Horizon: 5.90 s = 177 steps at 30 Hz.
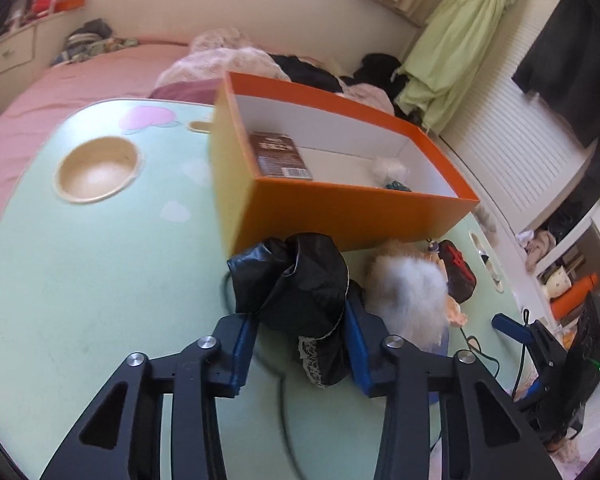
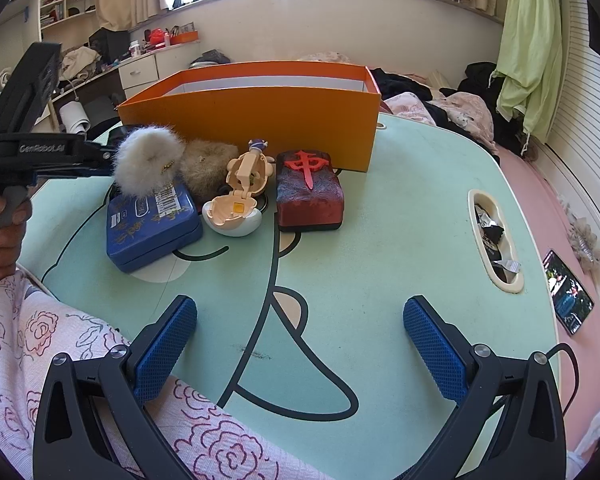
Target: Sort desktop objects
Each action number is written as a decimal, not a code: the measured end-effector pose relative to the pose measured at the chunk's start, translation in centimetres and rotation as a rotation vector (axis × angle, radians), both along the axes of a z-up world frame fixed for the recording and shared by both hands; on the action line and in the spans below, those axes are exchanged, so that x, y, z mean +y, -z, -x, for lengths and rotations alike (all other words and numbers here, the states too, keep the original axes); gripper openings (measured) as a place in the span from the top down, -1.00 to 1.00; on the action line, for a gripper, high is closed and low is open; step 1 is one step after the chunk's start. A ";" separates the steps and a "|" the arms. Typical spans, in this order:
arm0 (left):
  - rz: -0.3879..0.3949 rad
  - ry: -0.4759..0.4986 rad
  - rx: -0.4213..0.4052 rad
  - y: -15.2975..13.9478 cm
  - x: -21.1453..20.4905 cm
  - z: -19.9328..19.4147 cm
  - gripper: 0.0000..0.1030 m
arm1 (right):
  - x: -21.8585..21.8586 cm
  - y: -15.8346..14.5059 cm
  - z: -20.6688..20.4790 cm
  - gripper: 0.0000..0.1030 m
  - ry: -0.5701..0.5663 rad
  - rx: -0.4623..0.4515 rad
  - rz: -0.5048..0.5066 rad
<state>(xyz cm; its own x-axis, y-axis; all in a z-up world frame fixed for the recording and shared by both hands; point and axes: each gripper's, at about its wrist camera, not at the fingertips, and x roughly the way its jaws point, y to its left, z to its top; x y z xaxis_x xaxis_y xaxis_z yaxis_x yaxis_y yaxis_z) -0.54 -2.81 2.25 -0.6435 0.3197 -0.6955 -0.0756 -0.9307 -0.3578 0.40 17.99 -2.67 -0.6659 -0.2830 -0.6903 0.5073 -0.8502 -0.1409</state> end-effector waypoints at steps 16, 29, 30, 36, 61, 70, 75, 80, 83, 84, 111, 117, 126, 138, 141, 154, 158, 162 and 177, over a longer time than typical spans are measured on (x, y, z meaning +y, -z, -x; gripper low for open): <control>0.130 -0.050 0.123 -0.2 -0.4 -6.7 -0.51 | 0.0 0.0 0.0 -0.99 -0.004 0.000 0.001; 0.293 -0.048 0.077 0.9 1.7 -5.5 -0.41 | 0.2 -3.8 2.4 -0.91 0.068 0.035 0.133; 0.314 -0.046 0.083 0.9 1.9 -5.7 -0.31 | -0.2 -4.3 2.8 -0.87 0.078 0.052 0.121; 0.353 -0.035 0.095 0.9 2.5 -6.1 -0.16 | -3.7 -3.9 5.1 -0.49 0.047 0.072 -0.016; 0.213 0.043 0.246 -7.9 2.7 -1.6 0.41 | -4.3 -9.7 5.9 0.21 -0.055 0.127 0.100; 0.206 0.014 0.095 -5.9 3.3 8.3 0.37 | -9.6 -8.6 13.6 0.21 0.014 0.026 0.070; 0.271 -0.024 0.116 -5.5 3.5 8.2 -0.38 | -10.8 -7.6 15.4 0.19 0.090 0.006 0.044; 0.237 -0.017 0.201 -7.2 2.3 4.6 -0.79 | -9.5 -8.6 13.0 -0.15 0.103 0.085 0.077; 0.227 -0.005 0.189 -7.1 1.7 1.9 -0.87 | -8.2 -9.7 10.0 -0.28 0.061 0.146 0.097; 0.226 0.002 0.173 -6.8 1.7 1.3 -0.87 | -7.8 -9.9 8.8 -0.30 0.040 0.157 0.097; 0.379 -0.028 0.025 1.7 1.7 -6.3 -0.99 | -1.7 0.4 0.4 -0.99 -0.082 -0.012 -0.008; 0.379 -0.028 0.025 1.7 1.7 -6.4 -0.99 | -1.7 0.4 0.5 -0.99 -0.084 -0.012 -0.009; 0.379 -0.028 0.025 1.7 1.8 -6.4 -0.99 | -1.7 0.4 0.4 -0.99 -0.087 -0.013 -0.009; 0.379 -0.028 0.026 1.7 1.7 -6.5 -0.99 | -1.8 0.4 0.4 -0.99 -0.090 -0.014 -0.010; 0.379 -0.028 0.028 1.7 1.7 -6.5 -0.99 | -1.8 0.4 0.4 -0.99 -0.091 -0.014 -0.010; 0.351 0.171 0.183 -2.3 5.9 -6.6 -0.69 | -0.8 0.1 0.9 -0.99 -0.011 -0.003 0.002; 0.359 0.269 0.180 -3.2 8.6 -5.1 -0.60 | 0.7 -0.2 1.8 -0.99 0.089 0.013 0.022; 0.422 0.332 0.138 -2.6 10.9 -3.2 -0.45 | 0.8 -0.3 1.9 -0.99 0.094 0.017 0.023; 0.358 0.314 0.003 0.5 9.8 -0.9 -0.27 | 0.7 -0.3 1.8 -0.99 0.090 0.016 0.022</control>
<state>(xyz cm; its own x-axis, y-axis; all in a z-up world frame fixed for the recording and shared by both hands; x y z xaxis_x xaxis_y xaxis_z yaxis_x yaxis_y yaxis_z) 0.33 7.03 1.70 -0.5566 0.2394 -0.7955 -0.3733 -0.9275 -0.0180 -1.40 18.71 -2.41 -0.7005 -0.2365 -0.6733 0.4264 -0.8952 -0.1292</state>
